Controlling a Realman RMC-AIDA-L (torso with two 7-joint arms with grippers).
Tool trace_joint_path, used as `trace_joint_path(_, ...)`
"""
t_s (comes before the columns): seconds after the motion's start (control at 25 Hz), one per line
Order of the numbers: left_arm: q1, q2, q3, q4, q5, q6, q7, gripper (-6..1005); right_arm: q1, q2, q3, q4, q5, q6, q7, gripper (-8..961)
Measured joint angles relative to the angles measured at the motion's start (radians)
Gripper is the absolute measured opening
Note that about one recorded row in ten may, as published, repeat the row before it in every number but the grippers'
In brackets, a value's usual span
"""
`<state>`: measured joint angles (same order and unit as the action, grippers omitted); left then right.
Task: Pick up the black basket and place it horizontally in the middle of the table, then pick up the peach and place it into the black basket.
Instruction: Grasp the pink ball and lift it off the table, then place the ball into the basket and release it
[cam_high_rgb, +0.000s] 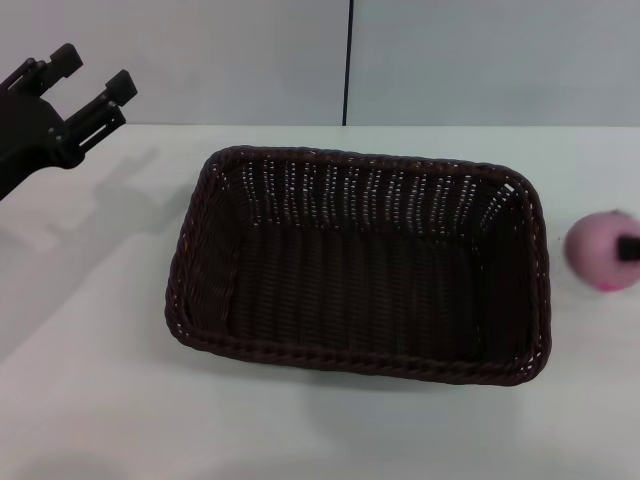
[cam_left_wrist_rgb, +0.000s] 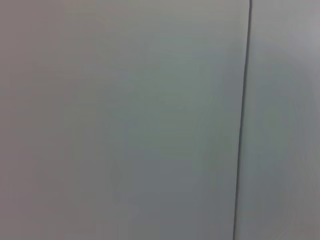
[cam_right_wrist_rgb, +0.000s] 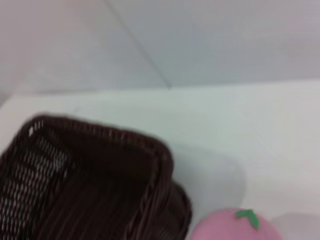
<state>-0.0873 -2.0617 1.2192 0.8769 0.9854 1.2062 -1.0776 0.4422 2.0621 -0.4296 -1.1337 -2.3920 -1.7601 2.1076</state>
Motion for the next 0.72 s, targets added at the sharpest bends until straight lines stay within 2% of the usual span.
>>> trace_joint_path(0.08,-0.002,0.0,0.0,-0.003,-0.001,0.0,0.0,756,-0.012,0.0,0.02,-0.032,0.015,-0.022,0.008,250)
trace_joint_path(0.2,-0.003,0.0,0.0,-0.006,-0.001,0.002,0.0,756,-0.068,0.008,0.056,-0.21,0.113,-0.121,0.059,216)
trace_joint_path(0.24,-0.003,0.0,0.0,-0.006,-0.001,0.002,0.001,757,-0.068,0.008,0.056,-0.21,0.113,-0.121,0.059,208)
trace_joint_path(0.36,-0.004,-0.001,0.002,-0.015,-0.001,0.007,0.014,757,-0.105,0.017,0.044,-0.381,0.236,-0.21,0.129,183)
trace_joint_path(0.4,-0.005,-0.003,0.003,-0.023,-0.002,0.011,0.025,757,-0.11,0.018,0.026,-0.431,0.346,-0.271,0.162,176)
trace_joint_path(0.48,-0.006,-0.004,0.002,-0.03,-0.003,0.013,0.032,757,-0.107,0.019,0.009,-0.434,0.392,-0.286,0.176,161)
trace_joint_path(0.56,-0.007,-0.005,0.002,-0.045,-0.008,0.016,0.041,757,-0.094,0.016,-0.055,-0.408,0.462,-0.285,0.193,146)
trace_joint_path(0.68,-0.009,-0.005,0.002,-0.058,-0.013,0.019,0.042,756,-0.058,0.011,-0.183,-0.29,0.466,-0.201,0.186,96)
trace_joint_path(0.72,-0.009,-0.005,0.002,-0.068,-0.018,0.023,0.043,756,-0.042,0.01,-0.221,-0.232,0.461,-0.165,0.169,115)
